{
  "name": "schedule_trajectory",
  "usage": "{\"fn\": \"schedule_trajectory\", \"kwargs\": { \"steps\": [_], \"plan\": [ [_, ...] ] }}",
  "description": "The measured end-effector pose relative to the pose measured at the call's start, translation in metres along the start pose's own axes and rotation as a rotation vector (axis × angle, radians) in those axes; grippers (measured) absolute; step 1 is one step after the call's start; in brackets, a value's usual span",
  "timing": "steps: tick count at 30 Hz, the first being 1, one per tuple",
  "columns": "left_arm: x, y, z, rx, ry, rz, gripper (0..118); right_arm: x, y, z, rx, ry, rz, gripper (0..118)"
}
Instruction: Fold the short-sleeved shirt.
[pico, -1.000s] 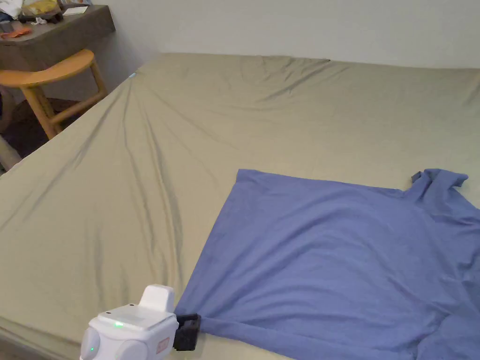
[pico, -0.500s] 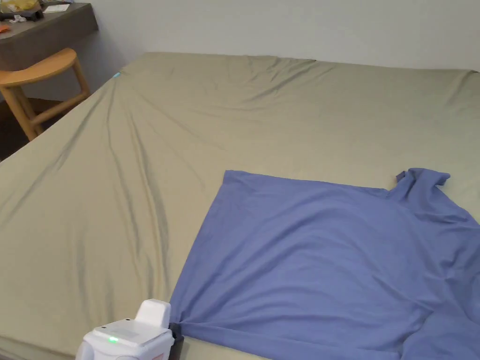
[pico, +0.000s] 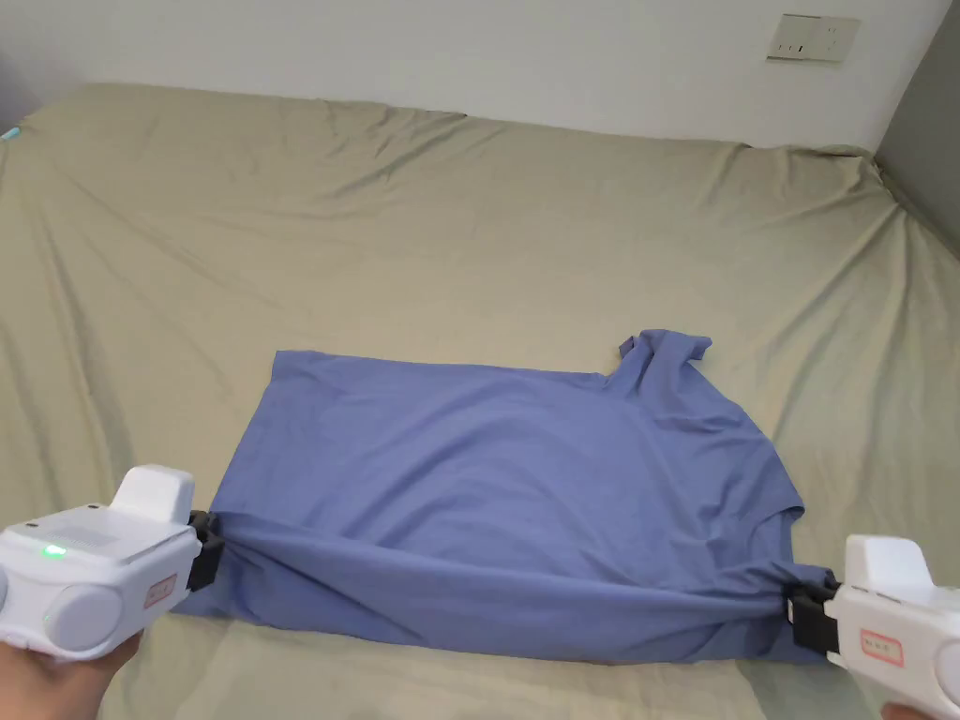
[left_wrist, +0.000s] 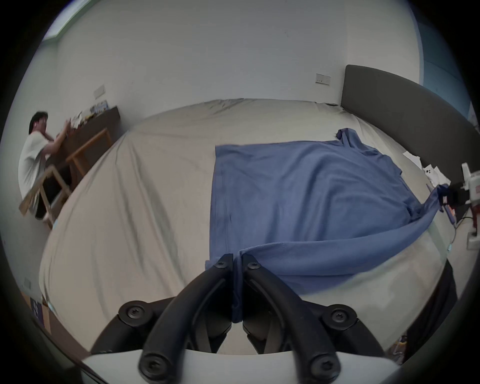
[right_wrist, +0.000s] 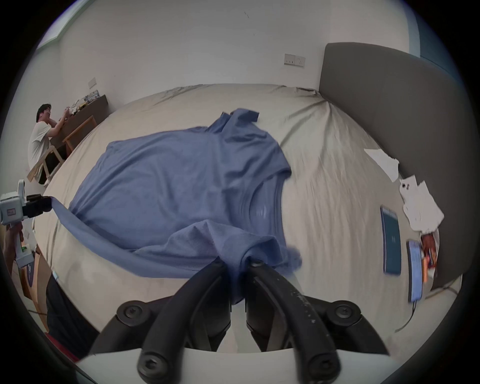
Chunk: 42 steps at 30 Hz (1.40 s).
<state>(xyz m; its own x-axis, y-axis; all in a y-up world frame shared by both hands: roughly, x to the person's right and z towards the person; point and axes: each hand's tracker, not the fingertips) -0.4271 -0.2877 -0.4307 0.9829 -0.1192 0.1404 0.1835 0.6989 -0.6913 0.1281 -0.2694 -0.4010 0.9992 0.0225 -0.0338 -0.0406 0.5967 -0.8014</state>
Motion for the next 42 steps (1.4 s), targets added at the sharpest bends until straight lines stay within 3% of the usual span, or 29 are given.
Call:
{"fn": "schedule_trajectory", "kwargs": {
  "steps": [11,13,14,15,16,18,20,21,26,28,29,31,32,33,36,38,42],
  "plan": [
    [0.005,0.015,-0.110,-0.137,0.037,0.042,5,0.000,0.053,-0.110,-0.112,-0.044,0.023,10],
    [0.009,0.013,-0.113,-0.117,0.053,0.008,8,0.000,0.053,-0.119,-0.120,-0.059,0.027,19],
    [0.008,0.014,-0.112,-0.102,0.077,-0.006,17,0.002,0.055,-0.119,-0.143,-0.109,0.035,30],
    [0.007,0.017,-0.108,-0.097,0.109,-0.002,38,0.004,0.057,-0.114,-0.131,-0.151,0.020,56],
    [0.003,0.020,-0.099,-0.071,0.096,0.027,55,0.009,0.058,-0.103,-0.083,-0.156,-0.006,76],
    [-0.012,0.030,-0.061,0.070,-0.017,0.137,76,0.020,0.058,-0.061,0.086,-0.113,-0.076,100],
    [-0.016,0.035,-0.017,0.185,-0.040,0.154,97,0.024,0.051,-0.011,0.273,-0.117,-0.115,100],
    [-0.018,0.037,0.009,0.277,-0.029,0.162,101,0.024,0.043,0.016,0.377,-0.106,-0.110,100],
    [0.018,0.006,0.151,0.541,-0.046,0.123,101,-0.001,-0.022,0.133,0.669,-0.067,-0.073,100],
    [0.032,-0.013,0.185,0.596,-0.040,0.134,97,-0.016,-0.047,0.158,0.671,-0.069,-0.086,83],
    [0.040,-0.021,0.198,0.590,-0.035,0.141,87,-0.023,-0.058,0.168,0.670,-0.081,-0.078,69],
    [0.052,-0.033,0.211,0.584,-0.012,0.140,37,-0.035,-0.074,0.179,0.661,-0.100,-0.087,14],
    [0.058,-0.040,0.218,0.590,0.001,0.142,11,-0.037,-0.081,0.183,0.651,-0.071,-0.058,4],
    [0.060,-0.043,0.223,0.571,-0.027,0.137,0,-0.044,-0.088,0.188,0.647,-0.087,-0.056,3],
    [0.067,-0.055,0.230,0.549,-0.029,0.147,0,-0.051,-0.100,0.196,0.613,-0.054,-0.036,0],
    [0.067,-0.059,0.233,0.525,-0.042,0.155,0,-0.057,-0.105,0.200,0.597,-0.104,0.007,0],
    [0.067,-0.065,0.231,0.503,-0.042,0.153,0,-0.048,-0.099,0.193,0.585,-0.060,-0.035,0]
  ]
}}
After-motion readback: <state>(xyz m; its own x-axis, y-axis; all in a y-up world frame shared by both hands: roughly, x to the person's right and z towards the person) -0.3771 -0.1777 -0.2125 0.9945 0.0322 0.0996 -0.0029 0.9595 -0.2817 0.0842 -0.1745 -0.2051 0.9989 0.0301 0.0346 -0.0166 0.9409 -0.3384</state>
